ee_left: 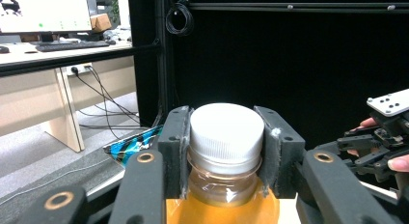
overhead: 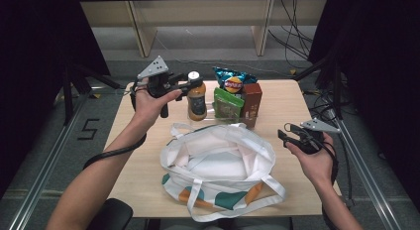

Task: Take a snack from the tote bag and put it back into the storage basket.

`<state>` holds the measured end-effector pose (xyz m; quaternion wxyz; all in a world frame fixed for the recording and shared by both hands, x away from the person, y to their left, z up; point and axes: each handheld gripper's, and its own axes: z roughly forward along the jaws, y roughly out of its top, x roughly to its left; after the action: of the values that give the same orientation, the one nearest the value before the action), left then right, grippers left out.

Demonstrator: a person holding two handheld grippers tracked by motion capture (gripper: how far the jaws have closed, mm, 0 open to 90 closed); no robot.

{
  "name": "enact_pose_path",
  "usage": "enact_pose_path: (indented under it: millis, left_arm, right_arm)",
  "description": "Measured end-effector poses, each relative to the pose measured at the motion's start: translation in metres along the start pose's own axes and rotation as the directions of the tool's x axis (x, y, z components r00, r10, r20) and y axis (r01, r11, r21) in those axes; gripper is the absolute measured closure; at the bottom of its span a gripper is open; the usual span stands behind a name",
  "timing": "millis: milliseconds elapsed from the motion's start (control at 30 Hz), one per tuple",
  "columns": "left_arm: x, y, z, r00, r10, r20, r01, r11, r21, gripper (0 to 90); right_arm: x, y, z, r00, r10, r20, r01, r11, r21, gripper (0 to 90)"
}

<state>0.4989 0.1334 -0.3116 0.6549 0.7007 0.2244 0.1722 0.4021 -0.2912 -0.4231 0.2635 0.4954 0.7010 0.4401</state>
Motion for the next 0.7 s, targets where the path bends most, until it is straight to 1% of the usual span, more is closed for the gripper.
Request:
enact_pose_path:
  millis: [33,67,100,133,167,333,367,500,700]
  left_arm:
    - [0.001,0.0,0.0,1.0,0.003,-0.002,-0.003,1.0,0.001,58.6]
    - [0.001,-0.001,0.001,1.0,-0.002,-0.004,0.002,1.0,0.0,58.6]
    - [0.002,-0.001,0.001,1.0,-0.001,-0.005,0.001,1.0,0.003,58.6]
    - [0.002,-0.001,0.001,1.0,-0.001,-0.005,0.001,1.0,0.003,58.6]
    - [0.003,-0.002,0.002,1.0,-0.003,-0.007,0.003,1.0,0.003,58.6]
    - [0.005,-0.003,0.005,1.0,-0.001,-0.009,0.002,1.0,0.01,58.5]
    - [0.006,-0.003,0.005,1.0,0.002,-0.008,-0.002,1.0,0.01,58.6]
    - [0.008,-0.003,0.007,0.9999,0.009,-0.009,-0.009,0.9998,0.016,58.6]
    - [0.011,-0.006,0.01,0.9998,0.008,-0.017,-0.008,0.9997,0.023,58.6]
  right_arm:
    - [-0.001,0.0,-0.001,0.9999,-0.009,0.005,0.009,0.9999,0.008,46.6]
    - [0.0,0.0,-0.001,1.0,-0.007,0.002,0.006,0.9999,0.01,46.7]
    - [-0.001,0.0,-0.001,0.9999,-0.016,0.004,0.016,0.9998,0.006,46.7]
    - [-0.001,0.0,-0.001,0.9999,-0.016,0.004,0.016,0.9998,0.006,46.7]
    - [0.001,0.0,-0.001,1.0,0.01,0.001,-0.01,0.9998,0.014,46.7]
    - [0.001,0.0,-0.001,1.0,0.01,0.001,-0.01,0.9998,0.015,46.6]
    - [0.001,0.0,0.0,0.9999,0.01,-0.006,-0.01,0.9999,0.01,46.6]
    - [0.001,0.0,-0.001,0.9999,0.01,-0.004,-0.01,0.9998,0.015,46.7]
    - [0.001,0.0,0.0,0.9999,0.011,-0.01,-0.011,0.9999,0.01,46.6]
